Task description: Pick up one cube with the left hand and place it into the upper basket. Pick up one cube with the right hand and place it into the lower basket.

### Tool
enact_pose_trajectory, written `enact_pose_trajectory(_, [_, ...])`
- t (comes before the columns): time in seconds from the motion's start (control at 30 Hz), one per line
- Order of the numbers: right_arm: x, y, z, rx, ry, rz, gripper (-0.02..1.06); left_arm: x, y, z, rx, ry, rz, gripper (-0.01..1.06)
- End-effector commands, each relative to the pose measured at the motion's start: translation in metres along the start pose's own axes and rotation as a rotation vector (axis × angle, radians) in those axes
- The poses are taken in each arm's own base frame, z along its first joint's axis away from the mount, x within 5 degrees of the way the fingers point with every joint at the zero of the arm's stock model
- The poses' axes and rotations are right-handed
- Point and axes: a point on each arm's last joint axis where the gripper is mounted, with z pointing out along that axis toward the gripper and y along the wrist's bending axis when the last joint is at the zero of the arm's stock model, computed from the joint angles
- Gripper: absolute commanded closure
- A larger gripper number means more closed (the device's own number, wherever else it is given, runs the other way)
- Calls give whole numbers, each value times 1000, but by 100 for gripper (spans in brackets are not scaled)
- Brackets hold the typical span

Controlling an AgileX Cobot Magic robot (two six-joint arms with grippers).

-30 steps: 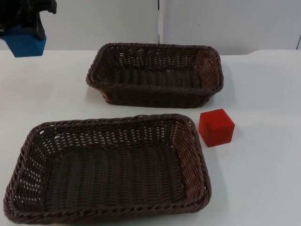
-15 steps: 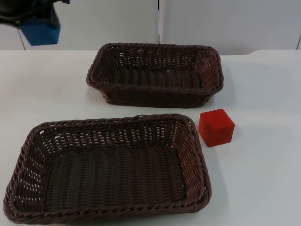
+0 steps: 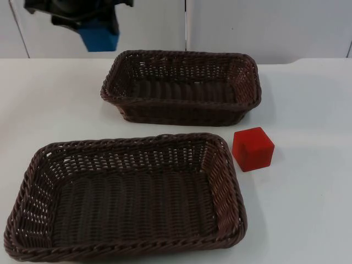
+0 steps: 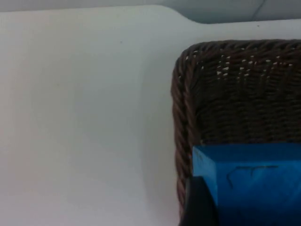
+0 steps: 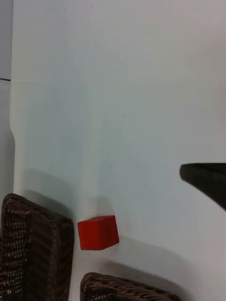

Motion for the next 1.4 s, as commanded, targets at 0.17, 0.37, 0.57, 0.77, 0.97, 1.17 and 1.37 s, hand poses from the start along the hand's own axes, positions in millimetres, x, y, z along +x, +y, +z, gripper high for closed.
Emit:
enact_pose_trajectory(0.17, [0, -1, 0, 11, -7, -11, 0, -7, -29, 32, 53, 9, 43, 105])
enact_pose_trajectory(0.37, [0, -1, 0, 11, -7, -11, 0, -4, -55, 59, 87, 23, 98, 105])
enact_pose_trajectory(0.57, [0, -1, 0, 11, -7, -11, 0, 3, -65, 80, 99, 41, 115, 105])
enact_pose_trajectory(0.77, [0, -1, 0, 11, -7, -11, 0, 16, -64, 100, 99, 89, 106, 105])
enact_pose_trajectory(0.97, [0, -1, 0, 11, -7, -11, 0, 25, -72, 110, 116, 108, 140, 102])
enact_pose_trajectory(1.17, [0, -1, 0, 13, -7, -12, 0, 32, -72, 118, 118, 129, 137, 77])
enact_pose_trajectory(1.37, [0, -1, 0, 13, -7, -12, 0, 33, -73, 119, 126, 134, 132, 47])
